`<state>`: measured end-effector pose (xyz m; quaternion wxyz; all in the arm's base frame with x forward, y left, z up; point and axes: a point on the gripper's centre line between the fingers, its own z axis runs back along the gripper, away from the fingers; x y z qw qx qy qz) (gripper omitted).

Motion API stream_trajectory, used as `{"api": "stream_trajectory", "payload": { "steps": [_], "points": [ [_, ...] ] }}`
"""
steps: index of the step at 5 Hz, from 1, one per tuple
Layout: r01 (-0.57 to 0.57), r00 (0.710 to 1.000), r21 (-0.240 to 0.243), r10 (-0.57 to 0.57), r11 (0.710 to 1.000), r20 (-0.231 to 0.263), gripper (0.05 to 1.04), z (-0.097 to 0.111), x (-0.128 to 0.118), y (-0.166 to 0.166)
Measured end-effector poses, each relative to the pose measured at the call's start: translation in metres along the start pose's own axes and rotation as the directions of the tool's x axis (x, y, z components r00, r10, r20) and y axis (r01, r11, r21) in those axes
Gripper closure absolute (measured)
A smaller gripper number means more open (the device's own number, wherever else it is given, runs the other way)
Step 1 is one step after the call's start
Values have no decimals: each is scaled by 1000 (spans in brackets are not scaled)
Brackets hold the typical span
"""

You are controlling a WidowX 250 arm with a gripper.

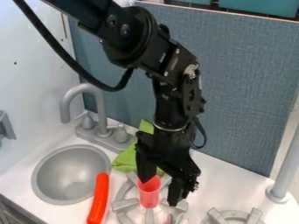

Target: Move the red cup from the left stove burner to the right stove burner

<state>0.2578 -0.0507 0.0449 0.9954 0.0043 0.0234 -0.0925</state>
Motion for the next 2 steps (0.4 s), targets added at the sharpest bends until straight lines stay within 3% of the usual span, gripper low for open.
{"api": "stream_trajectory", "payload": {
  "steps": [1, 2],
  "points": [
    [0, 1000, 0, 0, 1000, -29, 82, -7, -4, 0],
    [-39, 999, 23, 38, 999, 20, 82, -13, 6, 20]
  ]
}}
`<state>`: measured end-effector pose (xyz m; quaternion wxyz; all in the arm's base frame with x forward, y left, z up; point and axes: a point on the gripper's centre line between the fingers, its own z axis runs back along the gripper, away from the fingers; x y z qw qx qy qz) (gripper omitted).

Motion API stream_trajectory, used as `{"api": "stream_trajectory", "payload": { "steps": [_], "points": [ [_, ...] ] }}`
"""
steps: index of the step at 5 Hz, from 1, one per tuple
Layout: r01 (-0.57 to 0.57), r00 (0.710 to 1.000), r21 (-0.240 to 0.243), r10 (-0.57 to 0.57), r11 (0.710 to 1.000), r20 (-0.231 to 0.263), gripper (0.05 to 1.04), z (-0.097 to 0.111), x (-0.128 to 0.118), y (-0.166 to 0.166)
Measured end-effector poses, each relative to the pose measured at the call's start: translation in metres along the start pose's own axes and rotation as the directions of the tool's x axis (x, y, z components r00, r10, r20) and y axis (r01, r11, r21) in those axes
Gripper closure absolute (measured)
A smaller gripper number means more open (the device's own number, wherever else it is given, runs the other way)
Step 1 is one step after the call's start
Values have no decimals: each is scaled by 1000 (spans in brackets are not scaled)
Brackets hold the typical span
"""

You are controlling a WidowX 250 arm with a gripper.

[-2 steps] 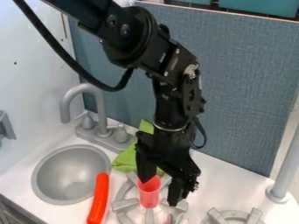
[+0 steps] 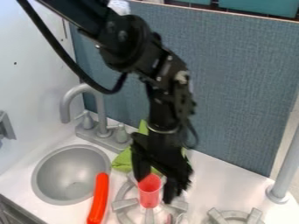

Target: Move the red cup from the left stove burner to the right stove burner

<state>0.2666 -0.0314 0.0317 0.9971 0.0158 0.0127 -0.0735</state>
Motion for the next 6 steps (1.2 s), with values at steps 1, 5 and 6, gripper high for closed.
{"api": "stream_trajectory", "payload": {
  "steps": [1, 5, 6],
  "points": [
    [-30, 999, 16, 29, 999, 37, 82, -13, 9, 17],
    [-57, 990, 47, 62, 997, -123, 82, -86, 41, 31],
    [-66, 983, 51, 74, 997, -170, 82, -97, 39, 31]
  ]
}}
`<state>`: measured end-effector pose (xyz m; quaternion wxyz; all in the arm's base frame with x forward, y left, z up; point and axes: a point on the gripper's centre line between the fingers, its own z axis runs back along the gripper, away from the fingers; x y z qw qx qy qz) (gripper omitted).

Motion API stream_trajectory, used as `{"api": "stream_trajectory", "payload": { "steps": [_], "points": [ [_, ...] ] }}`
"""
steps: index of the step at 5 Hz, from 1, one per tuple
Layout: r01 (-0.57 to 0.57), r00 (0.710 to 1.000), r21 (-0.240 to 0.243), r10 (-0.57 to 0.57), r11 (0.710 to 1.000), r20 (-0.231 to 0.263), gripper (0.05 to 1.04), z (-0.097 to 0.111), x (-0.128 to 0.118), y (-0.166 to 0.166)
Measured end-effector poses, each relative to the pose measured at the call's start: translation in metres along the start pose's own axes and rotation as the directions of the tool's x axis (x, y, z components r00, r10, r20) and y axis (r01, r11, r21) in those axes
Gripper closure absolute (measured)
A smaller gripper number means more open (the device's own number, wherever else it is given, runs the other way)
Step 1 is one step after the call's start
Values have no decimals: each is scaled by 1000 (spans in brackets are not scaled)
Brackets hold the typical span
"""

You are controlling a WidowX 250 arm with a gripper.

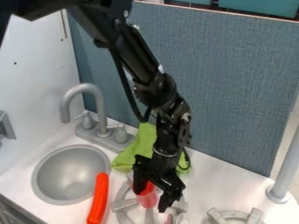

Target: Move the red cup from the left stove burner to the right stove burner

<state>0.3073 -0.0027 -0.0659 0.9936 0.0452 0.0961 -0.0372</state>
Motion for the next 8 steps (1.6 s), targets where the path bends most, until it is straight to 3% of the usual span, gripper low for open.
{"api": "stream_trajectory", "payload": {
  "steps": [1, 3, 4, 5, 6, 7, 8],
  "points": [
    [-8, 1000, 4, 8, 1000, 27, 129, -6, 4, 0],
    [-14, 998, 10, 13, 1000, 63, 701, -9, 6, 1],
    [-19, 997, 13, 18, 1000, 80, 883, -5, 7, 2],
    [-16, 998, 37, 14, 999, 55, 949, -1, 6, -1],
    [95, 984, -6, -93, 995, 153, 979, 41, 6, -25],
    [202, 960, 6, -200, 979, 197, 979, 70, 1, -56],
    [325, 924, 7, -319, 946, 211, 979, 75, -4, -93]
  ]
}}
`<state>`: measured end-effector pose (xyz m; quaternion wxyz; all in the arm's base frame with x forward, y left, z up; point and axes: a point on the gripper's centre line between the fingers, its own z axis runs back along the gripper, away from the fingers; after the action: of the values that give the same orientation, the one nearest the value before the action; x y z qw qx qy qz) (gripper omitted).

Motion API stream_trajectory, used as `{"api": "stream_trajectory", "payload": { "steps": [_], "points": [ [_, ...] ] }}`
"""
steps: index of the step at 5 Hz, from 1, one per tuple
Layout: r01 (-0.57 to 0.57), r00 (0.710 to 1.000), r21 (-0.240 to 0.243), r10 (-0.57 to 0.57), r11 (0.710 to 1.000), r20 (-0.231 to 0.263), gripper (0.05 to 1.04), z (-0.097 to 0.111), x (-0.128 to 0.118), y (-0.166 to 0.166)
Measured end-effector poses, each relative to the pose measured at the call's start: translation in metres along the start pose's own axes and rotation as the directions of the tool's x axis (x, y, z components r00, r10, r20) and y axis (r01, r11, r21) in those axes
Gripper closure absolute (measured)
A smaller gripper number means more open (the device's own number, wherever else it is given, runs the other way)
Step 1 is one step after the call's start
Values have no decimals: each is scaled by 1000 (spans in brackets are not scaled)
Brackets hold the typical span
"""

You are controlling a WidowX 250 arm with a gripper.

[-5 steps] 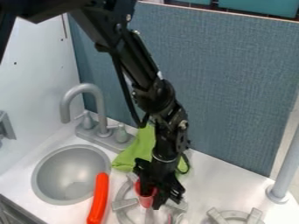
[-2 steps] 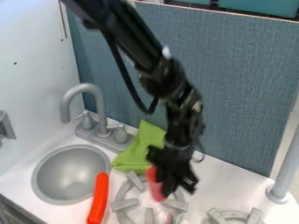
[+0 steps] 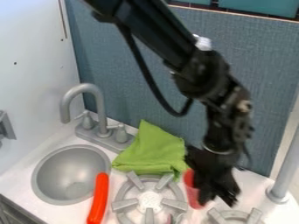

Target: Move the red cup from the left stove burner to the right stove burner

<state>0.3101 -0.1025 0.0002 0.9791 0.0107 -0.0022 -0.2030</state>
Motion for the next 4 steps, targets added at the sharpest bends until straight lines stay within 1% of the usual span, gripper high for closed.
{"api": "stream_trajectory", "payload": {
  "steps": [1, 2, 3, 4],
  "points": [
    [72, 997, -37, -72, 997, 5, 979, -11, 8, -17],
    [137, 990, -41, -138, 990, -20, 979, -29, 11, -28],
    [221, 974, -63, -223, 973, -41, 979, -47, 21, -43],
    [258, 964, -66, -261, 964, -50, 979, -56, 27, -51]
  ]
}}
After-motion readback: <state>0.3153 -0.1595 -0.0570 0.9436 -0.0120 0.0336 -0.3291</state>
